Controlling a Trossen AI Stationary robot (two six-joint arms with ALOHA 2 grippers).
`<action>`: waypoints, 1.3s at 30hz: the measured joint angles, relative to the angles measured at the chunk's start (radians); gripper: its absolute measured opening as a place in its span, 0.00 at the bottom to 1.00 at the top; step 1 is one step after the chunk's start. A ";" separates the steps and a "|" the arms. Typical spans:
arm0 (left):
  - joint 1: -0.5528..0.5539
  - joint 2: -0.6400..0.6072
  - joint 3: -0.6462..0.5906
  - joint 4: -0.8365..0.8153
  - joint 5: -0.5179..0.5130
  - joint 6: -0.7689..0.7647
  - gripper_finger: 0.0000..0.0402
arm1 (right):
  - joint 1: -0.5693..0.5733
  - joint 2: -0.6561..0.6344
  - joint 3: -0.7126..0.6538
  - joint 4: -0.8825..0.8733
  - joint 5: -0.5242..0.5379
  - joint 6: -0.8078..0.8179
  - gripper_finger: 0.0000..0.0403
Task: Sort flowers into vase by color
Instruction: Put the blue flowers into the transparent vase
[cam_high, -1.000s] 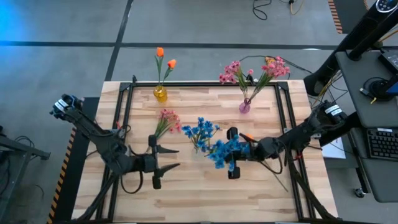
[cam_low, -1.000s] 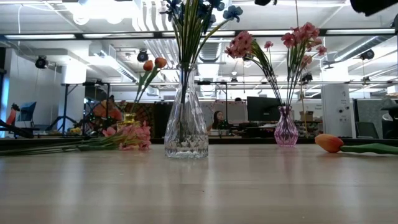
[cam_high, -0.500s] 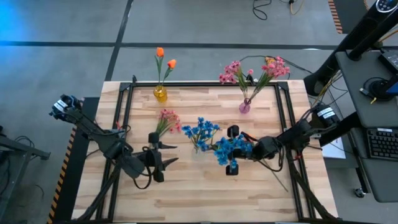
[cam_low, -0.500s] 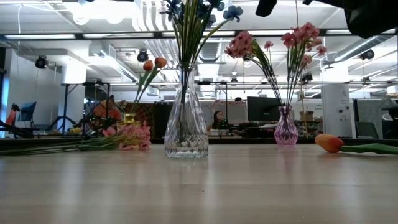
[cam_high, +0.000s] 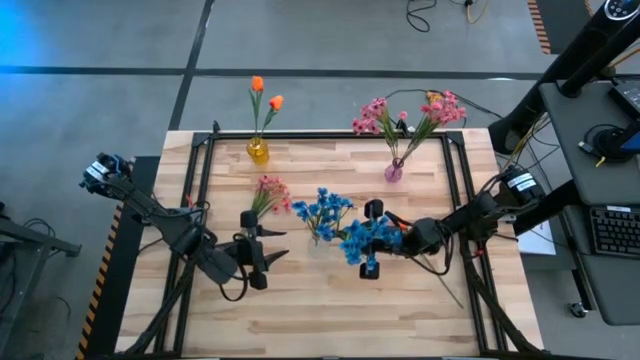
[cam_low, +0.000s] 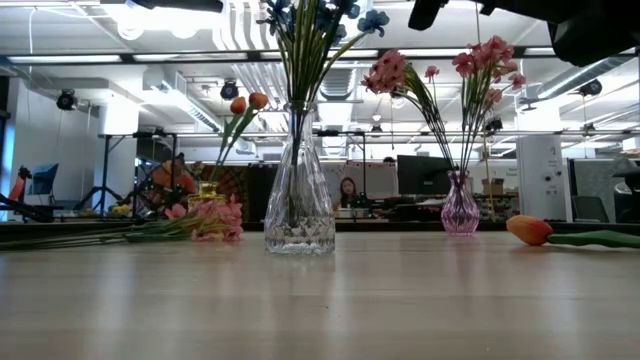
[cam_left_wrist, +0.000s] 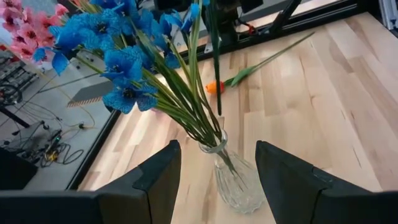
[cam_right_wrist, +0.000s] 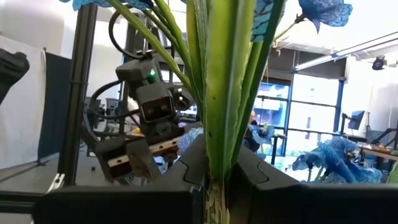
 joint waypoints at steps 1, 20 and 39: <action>0.000 0.000 0.000 -0.001 0.000 0.000 0.47 | -0.001 0.000 0.000 -0.003 0.000 -0.002 0.07; 0.017 0.000 0.000 -0.003 0.000 0.001 0.47 | -0.009 0.081 0.033 0.055 0.000 -0.026 0.07; 0.018 0.000 0.000 -0.006 0.003 0.001 0.47 | -0.013 0.083 0.033 0.023 0.010 -0.033 0.07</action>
